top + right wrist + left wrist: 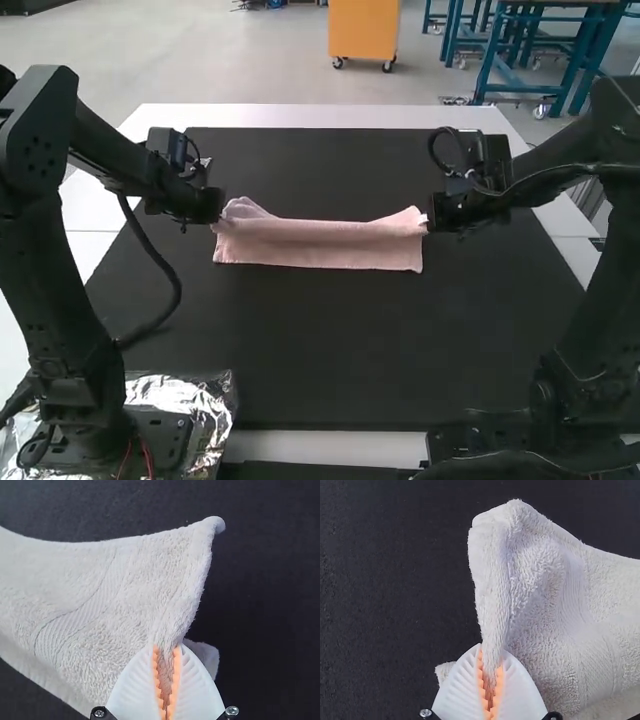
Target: Fold the towel.
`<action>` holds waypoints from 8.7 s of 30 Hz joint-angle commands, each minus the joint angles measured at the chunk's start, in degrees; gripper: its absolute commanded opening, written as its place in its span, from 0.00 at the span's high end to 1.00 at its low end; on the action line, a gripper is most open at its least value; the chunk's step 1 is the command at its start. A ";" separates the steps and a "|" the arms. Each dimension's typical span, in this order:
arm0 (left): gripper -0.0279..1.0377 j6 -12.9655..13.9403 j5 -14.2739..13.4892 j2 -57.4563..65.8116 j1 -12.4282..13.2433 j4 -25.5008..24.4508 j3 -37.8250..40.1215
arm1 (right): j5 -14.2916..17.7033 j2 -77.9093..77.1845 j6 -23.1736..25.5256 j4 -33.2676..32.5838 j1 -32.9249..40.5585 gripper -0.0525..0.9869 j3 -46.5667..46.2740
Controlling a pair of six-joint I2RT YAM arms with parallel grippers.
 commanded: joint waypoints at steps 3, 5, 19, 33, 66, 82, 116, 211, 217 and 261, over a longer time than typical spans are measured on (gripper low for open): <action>0.95 -0.54 0.17 -3.70 1.13 0.80 -3.52 | -0.87 -2.78 0.42 -0.07 -0.78 0.98 -2.91; 0.95 -0.63 0.17 -4.58 1.13 0.80 -4.75 | -0.87 -2.78 0.42 -0.07 -0.78 0.98 -4.14; 0.70 -4.94 -0.97 -5.28 0.60 14.51 -17.32 | 1.33 0.38 1.91 3.36 0.62 0.60 -9.68; 0.06 -11.62 4.92 -5.46 3.15 12.93 -16.00 | 4.49 -2.78 3.32 0.81 2.82 0.09 -7.13; 0.07 -9.95 2.11 -10.91 2.71 15.04 -13.45 | 3.70 10.40 2.79 10.92 4.84 0.97 -2.47; 0.07 -9.07 2.02 -10.65 2.71 15.57 -11.16 | -2.36 -3.84 3.67 1.78 -1.31 0.97 0.69; 0.07 -2.65 -5.54 -10.03 5.09 22.16 -17.40 | 2.47 22.62 10.79 3.89 31.03 0.97 27.33; 0.07 -3.71 -7.21 -13.11 5.09 20.49 -14.59 | -0.08 30.26 20.99 31.40 33.58 0.97 26.80; 0.07 -3.71 -7.21 -15.83 5.00 15.57 -8.09 | 0.01 18.14 21.34 21.55 29.10 0.97 31.81; 0.07 -6.87 -5.45 -99.85 -0.01 -6.93 -9.67 | 21.02 -98.93 7.10 -18.26 -7.90 0.07 -0.10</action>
